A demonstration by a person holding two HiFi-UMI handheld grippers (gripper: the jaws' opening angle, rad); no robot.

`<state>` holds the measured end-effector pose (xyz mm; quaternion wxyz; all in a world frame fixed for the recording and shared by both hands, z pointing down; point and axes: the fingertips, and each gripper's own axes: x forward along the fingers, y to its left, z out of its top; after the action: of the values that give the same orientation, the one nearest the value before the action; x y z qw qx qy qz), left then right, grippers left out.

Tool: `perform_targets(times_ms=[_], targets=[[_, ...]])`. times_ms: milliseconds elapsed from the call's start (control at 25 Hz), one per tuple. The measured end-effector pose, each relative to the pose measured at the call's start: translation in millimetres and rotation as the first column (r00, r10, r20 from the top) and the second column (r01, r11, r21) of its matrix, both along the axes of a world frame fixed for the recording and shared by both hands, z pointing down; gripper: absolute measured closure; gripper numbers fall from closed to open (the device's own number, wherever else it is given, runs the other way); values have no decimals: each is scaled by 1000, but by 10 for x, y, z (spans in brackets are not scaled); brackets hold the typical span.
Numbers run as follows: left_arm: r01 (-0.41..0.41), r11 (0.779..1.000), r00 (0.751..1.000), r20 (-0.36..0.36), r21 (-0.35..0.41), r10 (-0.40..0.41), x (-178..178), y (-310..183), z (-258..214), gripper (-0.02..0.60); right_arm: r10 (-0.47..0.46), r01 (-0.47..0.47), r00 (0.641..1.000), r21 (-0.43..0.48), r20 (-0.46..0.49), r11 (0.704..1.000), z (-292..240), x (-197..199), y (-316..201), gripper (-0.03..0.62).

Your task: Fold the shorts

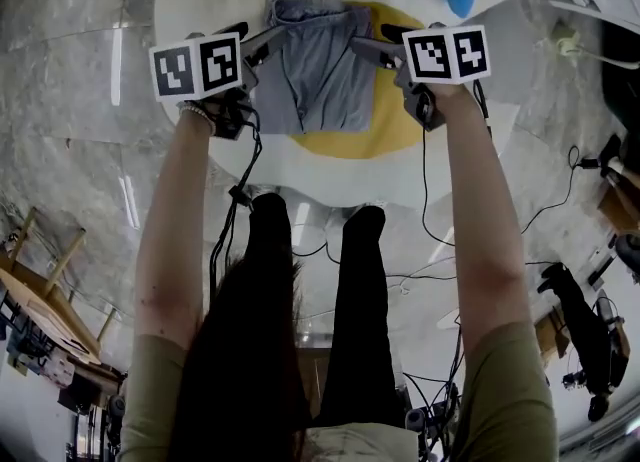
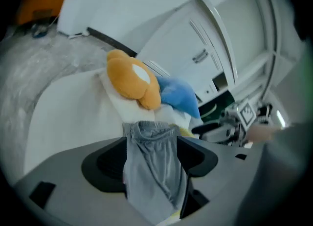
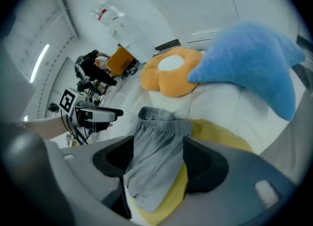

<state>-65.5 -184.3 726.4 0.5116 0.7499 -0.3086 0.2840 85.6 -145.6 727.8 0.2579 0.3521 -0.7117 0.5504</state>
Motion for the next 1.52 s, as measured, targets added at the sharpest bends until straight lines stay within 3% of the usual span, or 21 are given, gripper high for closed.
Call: perform_targets(times_ms=[40,80,120,160,240,320,400,480,520,560,600,640,800,920,1000,1080,1160,1360,1440,1520], targets=[[-120,992,991,65,39,117,-20,147,0,274,-58,58,998,15,-18,998,-18,-20,93,287],[-252,965,962,131,67,242,-36,339,7,269,-124,125,992,27,-39,992,-26,-48,220,287],[-385,919,911,194,80,365,-54,571,29,267,-201,204,977,37,-71,978,-19,-82,381,287],[-510,856,842,253,80,477,-79,829,68,260,-289,296,950,45,-115,954,5,-120,571,287],[-704,707,681,341,61,648,-140,1357,183,253,-472,492,856,47,-211,870,73,-223,995,287],[-818,573,545,389,54,742,-187,1804,285,253,-614,648,743,60,-267,759,115,-391,1392,287],[-880,469,458,406,78,791,-164,2127,343,253,-701,746,656,99,-280,659,137,-581,1707,289],[-921,381,378,410,77,830,-130,2353,432,249,-762,813,576,106,-295,573,212,-681,1948,289],[-936,348,339,411,55,846,-140,2428,505,244,-788,841,533,89,-308,533,279,-679,2049,289],[-944,328,308,410,22,859,-172,2476,587,242,-811,863,493,62,-314,501,354,-651,2143,289],[-946,325,292,404,-14,867,-214,2499,660,237,-828,876,466,31,-312,481,426,-605,2224,289],[-941,337,294,393,-42,871,-251,2498,709,235,-837,879,455,4,-304,476,485,-553,2284,289],[-909,408,353,362,-85,863,-351,2400,746,235,-823,854,494,-25,-280,520,544,-420,2301,289],[-888,448,391,342,-105,854,-410,2372,704,235,-822,849,506,-15,-261,528,490,-444,2283,289],[-873,480,432,323,-85,842,-374,2337,586,235,-795,820,561,23,-231,572,379,-513,2206,289],[-862,507,477,317,-15,820,-256,2222,411,235,-739,762,644,77,-198,643,240,-571,2031,289],[-852,520,512,318,67,798,-91,2020,272,235,-694,718,694,116,-193,686,167,-566,1808,289],[-842,511,537,364,173,761,353,1220,266,225,-634,671,735,127,-239,730,254,-416,1165,289],[-821,543,568,333,176,752,530,950,289,225,-603,641,761,134,-238,756,281,-373,931,289],[-801,584,596,262,132,759,642,806,343,225,-585,620,779,137,-227,773,293,-377,790,289]])
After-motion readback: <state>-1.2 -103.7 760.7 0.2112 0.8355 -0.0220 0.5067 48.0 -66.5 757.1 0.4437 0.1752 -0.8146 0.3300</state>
